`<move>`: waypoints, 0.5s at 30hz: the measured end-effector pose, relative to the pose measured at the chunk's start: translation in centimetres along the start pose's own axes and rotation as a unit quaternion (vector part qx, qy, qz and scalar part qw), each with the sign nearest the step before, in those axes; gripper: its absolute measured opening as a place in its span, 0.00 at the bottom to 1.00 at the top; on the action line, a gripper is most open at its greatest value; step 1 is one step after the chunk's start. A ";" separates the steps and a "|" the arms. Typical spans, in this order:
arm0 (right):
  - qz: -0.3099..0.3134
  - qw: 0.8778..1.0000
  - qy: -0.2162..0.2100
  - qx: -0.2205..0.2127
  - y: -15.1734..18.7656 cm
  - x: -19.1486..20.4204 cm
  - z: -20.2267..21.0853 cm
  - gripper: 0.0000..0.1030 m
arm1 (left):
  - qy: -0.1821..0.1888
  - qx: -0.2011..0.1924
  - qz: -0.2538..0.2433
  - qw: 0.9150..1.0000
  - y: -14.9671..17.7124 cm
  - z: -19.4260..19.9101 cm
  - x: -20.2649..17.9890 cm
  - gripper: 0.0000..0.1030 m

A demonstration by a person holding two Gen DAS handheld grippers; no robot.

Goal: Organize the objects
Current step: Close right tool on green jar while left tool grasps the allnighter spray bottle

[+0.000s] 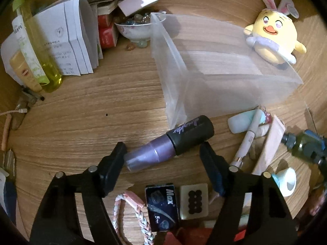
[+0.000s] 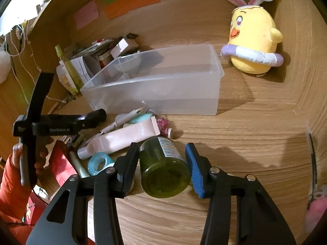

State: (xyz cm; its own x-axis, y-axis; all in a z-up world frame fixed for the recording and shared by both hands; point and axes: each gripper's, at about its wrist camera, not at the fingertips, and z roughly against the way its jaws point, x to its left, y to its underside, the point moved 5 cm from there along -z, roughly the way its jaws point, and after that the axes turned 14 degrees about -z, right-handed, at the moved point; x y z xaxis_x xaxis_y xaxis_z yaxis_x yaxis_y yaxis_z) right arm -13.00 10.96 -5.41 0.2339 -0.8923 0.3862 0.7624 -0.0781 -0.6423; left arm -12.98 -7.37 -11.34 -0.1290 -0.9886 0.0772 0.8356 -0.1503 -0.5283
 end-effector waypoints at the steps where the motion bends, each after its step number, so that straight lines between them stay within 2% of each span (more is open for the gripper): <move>1: 0.000 1.000 0.002 -0.003 -0.1 -0.1 0.1 0.40 | -0.001 -0.001 -0.002 1.000 0.0 0.1 0.1 0.65; 8: -0.006 1.000 0.015 -0.021 -0.9 -0.5 1.0 0.37 | 0.011 -0.015 -0.009 1.000 0.6 1.6 0.3 0.44; 10: -0.006 1.000 0.018 -0.023 -1.0 -0.5 1.2 0.37 | 0.018 -0.017 -0.022 0.999 0.7 2.3 0.1 0.44; 12: -0.007 0.999 0.022 -0.030 -1.3 -0.7 1.6 0.37 | 0.018 -0.022 -0.036 0.999 0.6 3.0 -0.1 0.45; 14: -0.009 0.999 0.023 -0.034 -1.6 -0.8 1.8 0.37 | 0.009 -0.029 -0.054 0.998 0.2 3.5 -0.5 0.63; 15: -0.011 0.999 0.024 -0.037 -1.8 -0.8 2.0 0.37 | 0.003 -0.035 -0.062 0.997 -0.1 3.7 -0.7 0.67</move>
State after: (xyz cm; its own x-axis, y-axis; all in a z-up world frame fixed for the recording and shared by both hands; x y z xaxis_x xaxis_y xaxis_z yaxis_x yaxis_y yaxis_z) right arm -13.34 12.72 -3.29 0.1880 -0.9098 0.3700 0.7197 -0.1287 -0.6822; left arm -10.99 -6.65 -8.28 -0.2326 -0.9622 0.1415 0.7741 -0.2712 -0.5721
